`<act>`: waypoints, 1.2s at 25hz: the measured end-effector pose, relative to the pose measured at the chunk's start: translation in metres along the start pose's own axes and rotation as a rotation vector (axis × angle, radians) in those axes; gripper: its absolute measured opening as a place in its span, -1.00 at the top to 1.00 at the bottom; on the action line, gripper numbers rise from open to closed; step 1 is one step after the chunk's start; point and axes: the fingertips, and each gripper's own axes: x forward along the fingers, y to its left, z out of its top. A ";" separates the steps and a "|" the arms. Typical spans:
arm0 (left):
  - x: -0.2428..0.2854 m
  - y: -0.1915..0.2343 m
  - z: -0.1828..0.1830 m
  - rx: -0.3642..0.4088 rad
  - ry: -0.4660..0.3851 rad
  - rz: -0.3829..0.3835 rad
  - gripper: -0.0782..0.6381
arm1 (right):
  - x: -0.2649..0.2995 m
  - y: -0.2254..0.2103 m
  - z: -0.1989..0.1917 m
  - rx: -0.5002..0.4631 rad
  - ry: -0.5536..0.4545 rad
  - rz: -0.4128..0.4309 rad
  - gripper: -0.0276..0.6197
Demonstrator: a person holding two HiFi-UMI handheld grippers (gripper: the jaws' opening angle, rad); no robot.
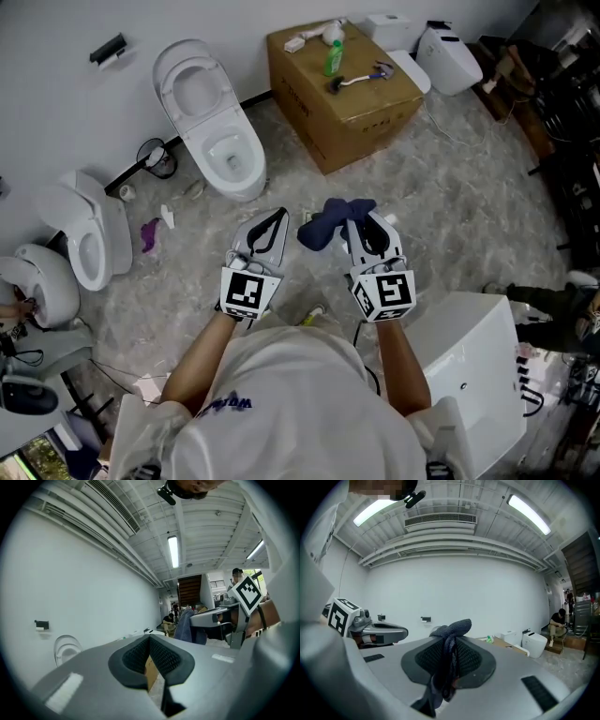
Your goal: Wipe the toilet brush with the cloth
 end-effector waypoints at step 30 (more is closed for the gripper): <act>-0.002 0.002 -0.009 -0.035 0.009 0.034 0.78 | -0.006 0.009 -0.006 -0.054 0.032 0.061 0.72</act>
